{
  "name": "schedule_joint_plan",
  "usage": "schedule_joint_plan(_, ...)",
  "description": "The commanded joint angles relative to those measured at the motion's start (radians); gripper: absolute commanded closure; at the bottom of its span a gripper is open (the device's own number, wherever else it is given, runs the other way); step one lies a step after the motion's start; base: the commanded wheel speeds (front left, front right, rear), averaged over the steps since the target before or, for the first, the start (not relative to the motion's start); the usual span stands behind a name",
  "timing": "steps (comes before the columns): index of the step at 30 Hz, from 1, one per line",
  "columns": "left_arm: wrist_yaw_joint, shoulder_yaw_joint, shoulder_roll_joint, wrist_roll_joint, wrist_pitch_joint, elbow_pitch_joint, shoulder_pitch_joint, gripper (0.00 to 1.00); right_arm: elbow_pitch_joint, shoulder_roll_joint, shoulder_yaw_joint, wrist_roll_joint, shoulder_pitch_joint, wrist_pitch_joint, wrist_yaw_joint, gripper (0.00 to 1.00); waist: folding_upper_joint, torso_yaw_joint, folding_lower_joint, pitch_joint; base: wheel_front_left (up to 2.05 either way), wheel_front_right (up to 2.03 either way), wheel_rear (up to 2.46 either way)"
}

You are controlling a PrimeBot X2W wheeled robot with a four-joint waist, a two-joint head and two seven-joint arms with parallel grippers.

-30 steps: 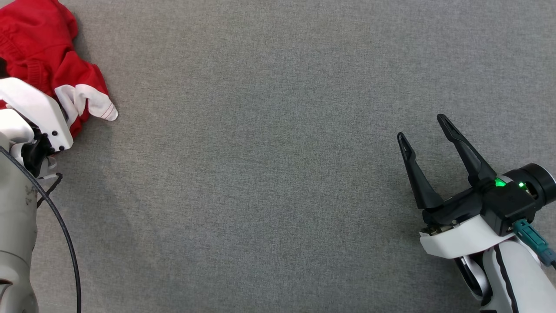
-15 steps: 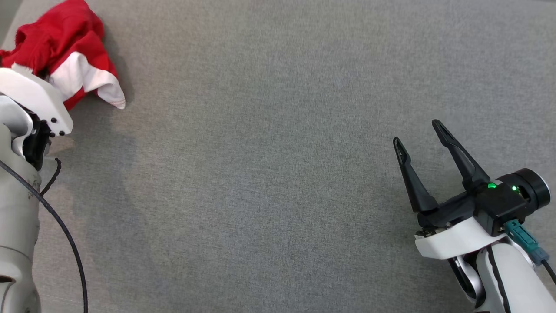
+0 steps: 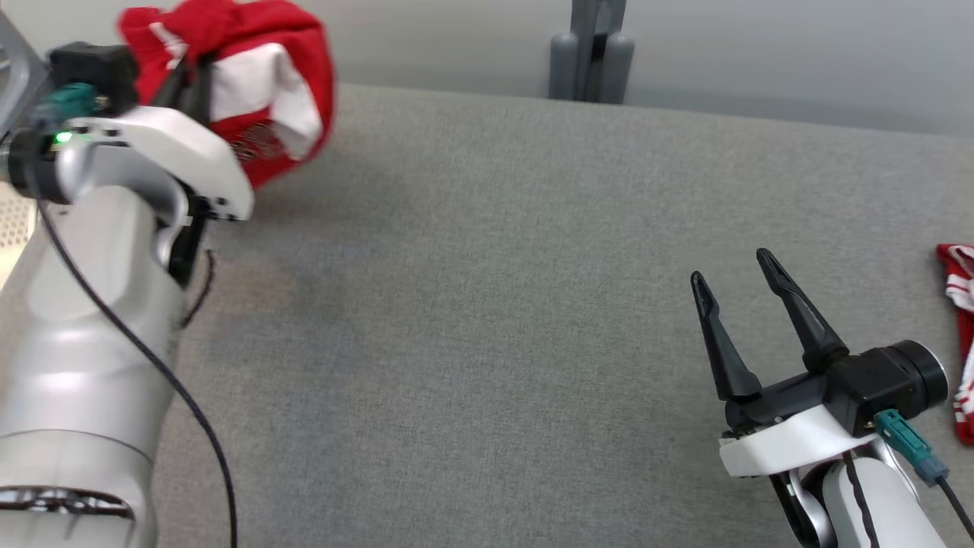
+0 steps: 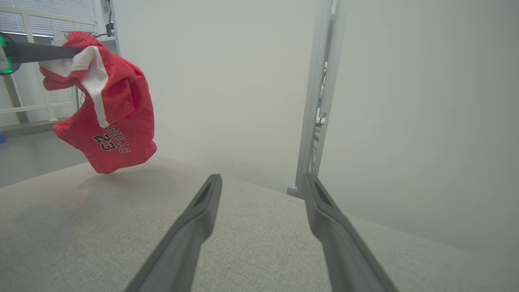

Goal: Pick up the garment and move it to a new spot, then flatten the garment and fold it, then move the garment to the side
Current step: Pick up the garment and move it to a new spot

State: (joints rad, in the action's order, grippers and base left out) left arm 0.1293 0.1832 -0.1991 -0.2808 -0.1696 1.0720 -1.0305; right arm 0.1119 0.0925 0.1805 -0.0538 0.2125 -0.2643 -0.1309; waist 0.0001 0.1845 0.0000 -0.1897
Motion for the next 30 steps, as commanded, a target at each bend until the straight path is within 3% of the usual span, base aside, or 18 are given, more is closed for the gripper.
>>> schedule_joint_plan(1, 0.001, 0.051, 0.017, -0.029, -0.005, -0.046, 0.031, 1.00, 0.002, -0.006, -0.014, 0.001, -0.018, -0.001, 0.000, 0.00, -0.0001, -0.031, 0.0000, 0.052, 0.00, 0.00, 0.00)
schedule_joint_plan(10, 0.001, 0.209, 0.074, -0.177, 0.038, -0.267, 0.109, 1.00, -0.008, -0.025, -0.060, 0.002, -0.024, -0.001, 0.000, 0.00, -0.0001, -0.108, 0.0000, 0.092, 0.00, 0.00, 0.00)
schedule_joint_plan(16, 0.001, 0.266, 0.118, -0.258, 0.047, -0.426, 0.143, 1.00, -0.014, -0.033, -0.076, -0.003, -0.007, -0.001, 0.000, 0.00, -0.0001, -0.180, 0.0000, 0.082, 0.00, 0.00, 0.00)
schedule_joint_plan(21, -0.035, 0.284, 0.141, -0.316, -0.017, -0.555, 0.144, 1.00, -0.015, -0.040, -0.085, -0.058, 0.006, -0.001, 0.000, 0.00, -0.0001, -0.252, 0.0000, 0.066, 0.00, 0.00, 0.00)
schedule_joint_plan(26, -0.074, 0.345, 0.145, -0.342, -0.031, -0.545, 0.188, 1.00, -0.015, -0.039, -0.077, -0.050, 0.016, -0.001, 0.000, 0.00, -0.0001, -0.298, 0.0000, 0.053, 0.00, 0.00, 0.00)
schedule_joint_plan(30, -0.104, 0.393, 0.145, -0.320, -0.035, -0.433, 0.235, 1.00, -0.017, -0.039, -0.077, -0.055, 0.021, -0.001, 0.000, 0.00, -0.0001, -0.323, 0.0000, 0.043, 0.00, 0.00, 0.00)
